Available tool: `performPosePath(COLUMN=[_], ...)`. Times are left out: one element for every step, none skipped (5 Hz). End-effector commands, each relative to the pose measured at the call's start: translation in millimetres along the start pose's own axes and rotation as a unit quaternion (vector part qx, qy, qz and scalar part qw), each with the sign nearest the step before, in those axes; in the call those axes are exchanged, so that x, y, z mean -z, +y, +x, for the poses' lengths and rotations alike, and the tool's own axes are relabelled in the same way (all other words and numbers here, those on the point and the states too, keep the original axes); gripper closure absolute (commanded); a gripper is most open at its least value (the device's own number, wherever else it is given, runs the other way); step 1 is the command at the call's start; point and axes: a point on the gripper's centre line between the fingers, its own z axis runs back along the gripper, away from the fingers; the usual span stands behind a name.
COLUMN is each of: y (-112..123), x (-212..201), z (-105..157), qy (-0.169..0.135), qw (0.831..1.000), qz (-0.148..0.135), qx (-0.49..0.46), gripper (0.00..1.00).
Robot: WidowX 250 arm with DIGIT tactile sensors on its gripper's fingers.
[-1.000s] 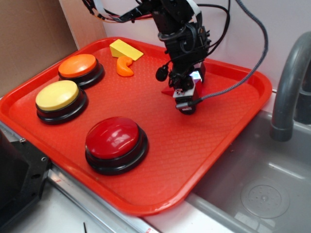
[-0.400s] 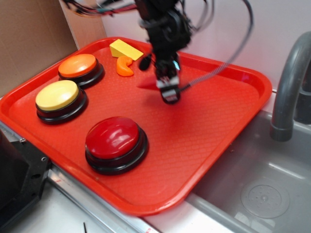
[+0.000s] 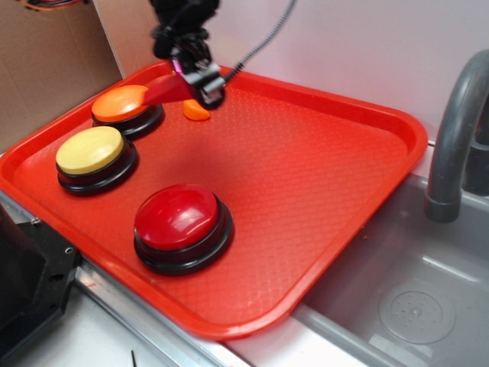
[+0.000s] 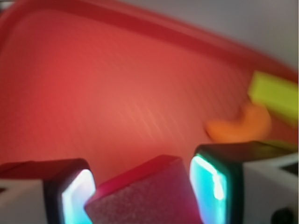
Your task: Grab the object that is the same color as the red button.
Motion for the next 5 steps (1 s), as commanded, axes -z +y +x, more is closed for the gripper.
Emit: performPosePath(y=[0.1,-15.1,-30.0,-31.1,-30.0], x=[-56.4,-63.6,-72.5,-73.3,-72.9], z=[2.9,3.3,-1.7,-2.1,-1.4], qy=[-0.059,-0.068,-0.07,-0.069,-0.066], qw=[0.968,0.963,0.969,0.971,0.971], qz=[0.07,0.081,0.075,0.068,0.067], qx=[-0.235,-0.248,-0.226,-0.217,-0.22], gripper=[1.0,1.0,1.0,1.0,1.0])
